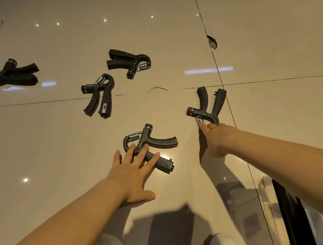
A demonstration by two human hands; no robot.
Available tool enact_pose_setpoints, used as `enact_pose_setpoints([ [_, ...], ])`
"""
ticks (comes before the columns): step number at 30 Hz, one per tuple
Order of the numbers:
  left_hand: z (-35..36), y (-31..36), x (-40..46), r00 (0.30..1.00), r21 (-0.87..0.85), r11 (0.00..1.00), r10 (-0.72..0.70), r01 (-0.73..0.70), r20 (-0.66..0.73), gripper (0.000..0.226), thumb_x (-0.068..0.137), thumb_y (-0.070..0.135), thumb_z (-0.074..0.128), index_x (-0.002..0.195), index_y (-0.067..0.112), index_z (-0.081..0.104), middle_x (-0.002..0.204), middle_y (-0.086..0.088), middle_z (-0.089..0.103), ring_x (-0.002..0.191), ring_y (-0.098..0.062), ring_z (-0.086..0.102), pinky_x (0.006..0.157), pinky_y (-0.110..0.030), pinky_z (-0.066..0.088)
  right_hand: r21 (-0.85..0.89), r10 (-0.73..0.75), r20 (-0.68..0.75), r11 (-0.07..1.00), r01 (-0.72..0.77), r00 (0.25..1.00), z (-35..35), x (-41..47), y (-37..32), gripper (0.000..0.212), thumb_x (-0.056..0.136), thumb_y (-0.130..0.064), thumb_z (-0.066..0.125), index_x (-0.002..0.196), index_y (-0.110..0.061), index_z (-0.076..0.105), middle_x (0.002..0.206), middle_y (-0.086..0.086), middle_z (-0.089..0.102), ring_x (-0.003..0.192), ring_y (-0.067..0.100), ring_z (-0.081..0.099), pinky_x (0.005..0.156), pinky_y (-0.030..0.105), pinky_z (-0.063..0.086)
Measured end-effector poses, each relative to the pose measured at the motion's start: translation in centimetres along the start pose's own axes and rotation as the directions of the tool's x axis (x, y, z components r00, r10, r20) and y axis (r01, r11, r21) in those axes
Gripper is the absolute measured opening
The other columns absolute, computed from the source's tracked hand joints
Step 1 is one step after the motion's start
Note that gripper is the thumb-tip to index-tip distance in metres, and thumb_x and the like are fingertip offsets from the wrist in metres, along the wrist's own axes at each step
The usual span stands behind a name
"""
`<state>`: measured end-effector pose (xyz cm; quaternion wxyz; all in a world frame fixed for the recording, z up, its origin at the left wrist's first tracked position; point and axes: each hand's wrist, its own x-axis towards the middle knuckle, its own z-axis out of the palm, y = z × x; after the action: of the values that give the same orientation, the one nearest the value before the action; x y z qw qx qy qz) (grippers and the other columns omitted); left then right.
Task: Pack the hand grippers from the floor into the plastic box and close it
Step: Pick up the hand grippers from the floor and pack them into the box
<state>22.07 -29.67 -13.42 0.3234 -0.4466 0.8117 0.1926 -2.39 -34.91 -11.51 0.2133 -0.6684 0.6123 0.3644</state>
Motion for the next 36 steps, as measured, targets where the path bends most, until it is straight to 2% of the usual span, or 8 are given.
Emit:
enact_pose_setpoints([
  [8, 4.9, 2.9, -4.9, 1.000, 0.013, 1.000, 0.022, -0.022, 0.004, 0.099, 0.078, 0.074, 0.040, 0.139, 0.039, -0.030, 0.151, -0.002, -0.033, 0.139, -0.035, -0.026, 0.111, -0.060, -0.008, -0.056, -0.128, 0.051, 0.990, 0.131, 0.990, 3.9, -5.8, -5.0, 0.089, 0.088, -0.036, 0.054, 0.150, -0.008, -0.002, 0.146, 0.008, 0.035, 0.127, 0.032, 0.042, 0.097, 0.038, 0.042],
  [11, 5.1, 3.2, -5.8, 1.000, -0.009, 1.000, 0.014, -0.014, 0.000, 0.095, 0.079, 0.074, 0.039, 0.141, 0.042, -0.024, 0.153, 0.000, -0.028, 0.141, -0.034, -0.022, 0.110, -0.060, -0.009, -0.093, -0.220, 0.052, 0.970, 0.224, 0.974, 4.6, -7.9, -6.3, 0.074, 0.088, -0.040, 0.051, 0.147, -0.007, 0.019, 0.133, 0.007, 0.048, 0.116, 0.030, 0.052, 0.087, 0.036, 0.046],
  [14, 4.8, 2.7, -5.9, 0.971, 0.037, 0.996, 0.083, -0.076, -0.223, 0.085, 0.075, 0.070, 0.048, 0.146, 0.037, 0.015, 0.156, -0.006, 0.016, 0.139, -0.035, 0.023, 0.109, -0.054, 0.018, -0.075, -0.324, -0.008, 0.944, 0.323, 0.946, 4.1, -8.4, -6.0, 0.041, 0.090, -0.037, 0.048, 0.124, -0.013, 0.047, 0.122, 0.007, 0.056, 0.107, 0.029, 0.056, 0.078, 0.035, 0.045],
  [16, 4.2, 2.2, -5.8, 0.932, 0.063, 0.993, 0.114, -0.098, -0.345, 0.068, 0.063, 0.063, 0.059, 0.122, 0.029, 0.050, 0.126, -0.004, 0.055, 0.108, -0.028, 0.056, 0.089, -0.040, 0.032, -0.030, -0.359, -0.158, 0.933, 0.358, 0.920, 2.9, -7.5, -5.1, 0.032, 0.091, -0.031, 0.047, 0.120, -0.017, 0.050, 0.120, 0.005, 0.056, 0.105, 0.028, 0.055, 0.076, 0.035, 0.045],
  [20, 3.6, 1.6, -4.1, 0.841, 0.084, 0.980, 0.196, -0.178, -0.504, 0.061, 0.063, 0.055, 0.057, 0.117, 0.026, 0.055, 0.121, -0.004, 0.056, 0.106, -0.026, 0.054, 0.087, -0.037, 0.031, -0.160, -0.380, -0.335, 0.925, 0.346, 0.862, 0.1, -3.9, -2.1, 0.050, 0.090, -0.019, 0.050, 0.138, -0.022, 0.036, 0.141, 0.005, 0.038, 0.121, 0.028, 0.042, 0.083, 0.036, 0.042],
  [27, 3.1, 4.8, -0.8, 0.848, 0.173, 0.931, 0.365, -0.322, -0.385, 0.071, 0.063, 0.043, 0.067, 0.129, 0.027, 0.047, 0.138, -0.009, 0.047, 0.121, -0.029, 0.046, 0.101, -0.047, 0.039, -0.504, -0.444, -0.167, 0.806, 0.311, 0.880, -0.4, -0.8, 0.6, 0.080, 0.093, -0.019, 0.050, 0.150, -0.031, -0.006, 0.157, 0.001, -0.013, 0.144, 0.027, 0.003, 0.111, 0.044, 0.024],
  [32, 4.3, 6.5, -0.2, 0.858, 0.134, 0.941, 0.338, -0.310, -0.388, 0.079, 0.049, 0.030, 0.085, 0.121, 0.024, 0.051, 0.140, -0.020, 0.045, 0.120, -0.040, 0.050, 0.098, -0.051, 0.041, -0.435, -0.336, -0.210, 0.873, 0.220, 0.918, 0.6, -0.2, 0.8, 0.083, 0.091, -0.022, 0.054, 0.148, -0.032, -0.006, 0.146, 0.007, 0.027, 0.122, 0.027, 0.042, 0.085, 0.035, 0.039],
  [36, 3.9, 5.2, 0.0, 0.819, 0.028, 0.922, 0.357, -0.386, -0.449, 0.092, 0.048, 0.030, 0.087, 0.130, 0.021, 0.046, 0.135, -0.024, 0.048, 0.116, -0.037, 0.054, 0.093, -0.045, 0.046, -0.364, -0.260, -0.245, 0.918, 0.160, 0.934, 1.8, -0.4, 0.7, 0.080, 0.090, -0.019, 0.055, 0.147, -0.026, 0.000, 0.130, 0.007, 0.044, 0.111, 0.026, 0.050, 0.073, 0.032, 0.036],
])
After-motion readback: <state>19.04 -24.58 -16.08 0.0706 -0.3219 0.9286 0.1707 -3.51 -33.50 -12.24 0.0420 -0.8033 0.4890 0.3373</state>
